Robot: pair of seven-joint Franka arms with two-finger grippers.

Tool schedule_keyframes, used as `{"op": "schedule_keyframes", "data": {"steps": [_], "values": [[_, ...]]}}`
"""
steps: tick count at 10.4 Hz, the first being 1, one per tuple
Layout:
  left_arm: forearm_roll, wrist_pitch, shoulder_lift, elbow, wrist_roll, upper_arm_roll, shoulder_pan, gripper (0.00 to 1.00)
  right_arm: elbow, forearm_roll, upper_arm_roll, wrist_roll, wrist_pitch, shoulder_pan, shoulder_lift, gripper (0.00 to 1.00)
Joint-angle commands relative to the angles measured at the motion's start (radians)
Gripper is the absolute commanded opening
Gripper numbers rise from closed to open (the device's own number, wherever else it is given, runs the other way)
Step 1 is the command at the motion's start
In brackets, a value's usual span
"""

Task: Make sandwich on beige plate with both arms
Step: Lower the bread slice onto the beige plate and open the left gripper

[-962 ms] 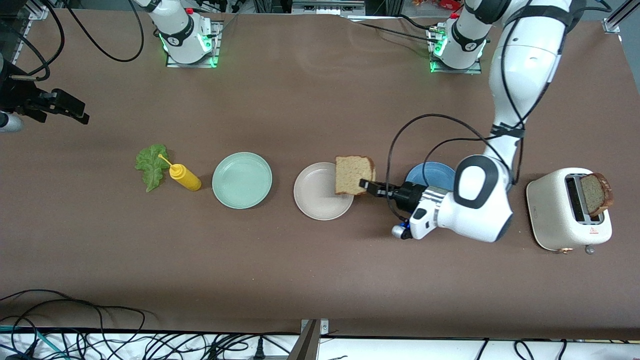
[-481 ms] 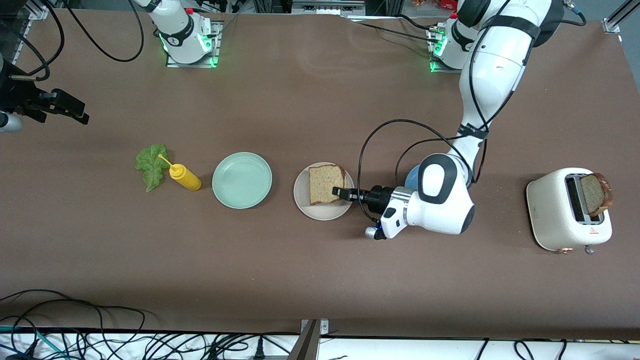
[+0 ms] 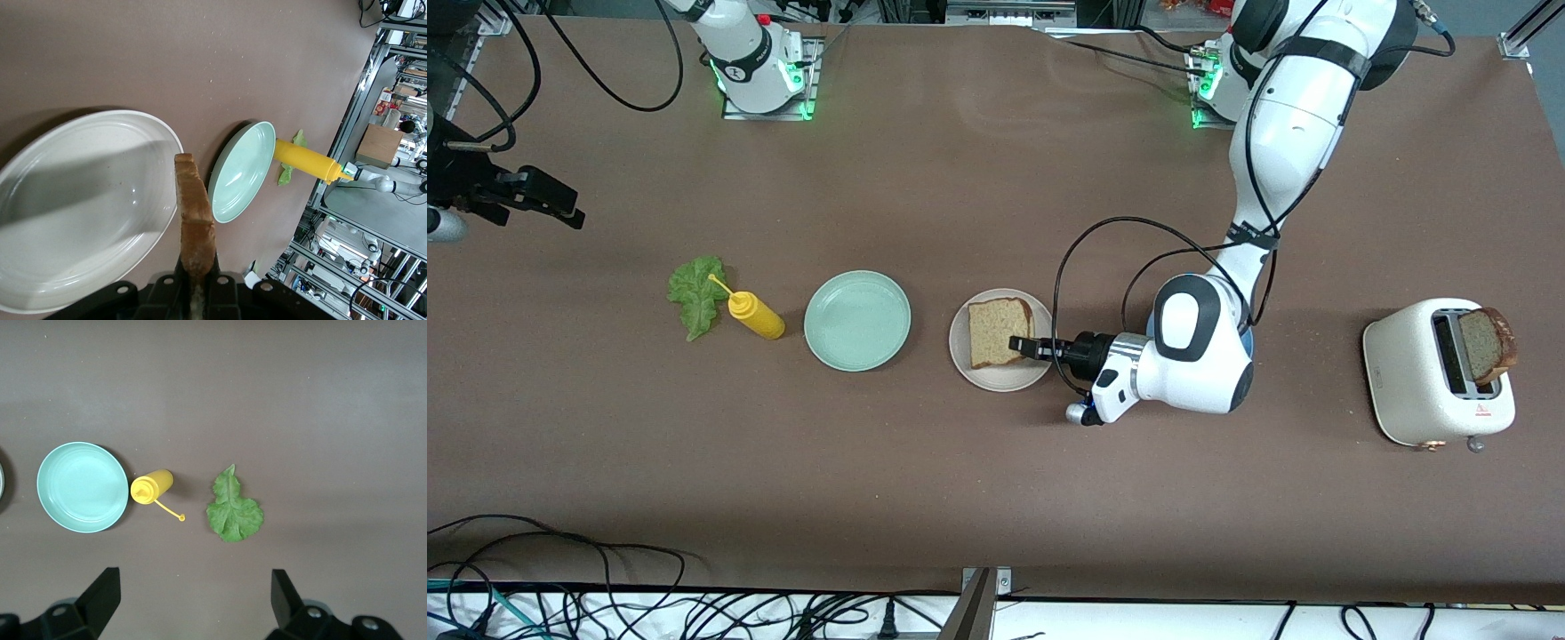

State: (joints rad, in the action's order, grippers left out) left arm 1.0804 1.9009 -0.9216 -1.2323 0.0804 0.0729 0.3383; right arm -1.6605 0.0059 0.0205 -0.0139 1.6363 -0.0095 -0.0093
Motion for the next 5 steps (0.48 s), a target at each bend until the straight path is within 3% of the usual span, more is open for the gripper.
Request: {"op": "schedule_keyframes", "data": {"steps": [1, 3, 4, 5], "values": [[0.032, 0.012, -0.022, 0.013, 0.025, -0.01, 0.013, 0.0, 0.007, 0.0, 0.001, -0.006, 0.004, -0.004, 0.003, 1.0], [0.026, 0.01, -0.031, 0.013, 0.025, -0.01, 0.013, 0.0, 0.007, 0.0, 0.002, -0.008, 0.004, -0.004, 0.005, 1.0], [0.023, 0.01, -0.034, 0.013, 0.025, -0.012, 0.013, 0.08, 0.007, 0.0, 0.003, -0.006, 0.004, -0.004, 0.005, 1.0], [0.021, 0.012, -0.034, 0.013, 0.025, -0.013, 0.011, 0.55, 0.007, 0.0, 0.001, -0.006, 0.004, -0.003, 0.005, 1.0]]}}
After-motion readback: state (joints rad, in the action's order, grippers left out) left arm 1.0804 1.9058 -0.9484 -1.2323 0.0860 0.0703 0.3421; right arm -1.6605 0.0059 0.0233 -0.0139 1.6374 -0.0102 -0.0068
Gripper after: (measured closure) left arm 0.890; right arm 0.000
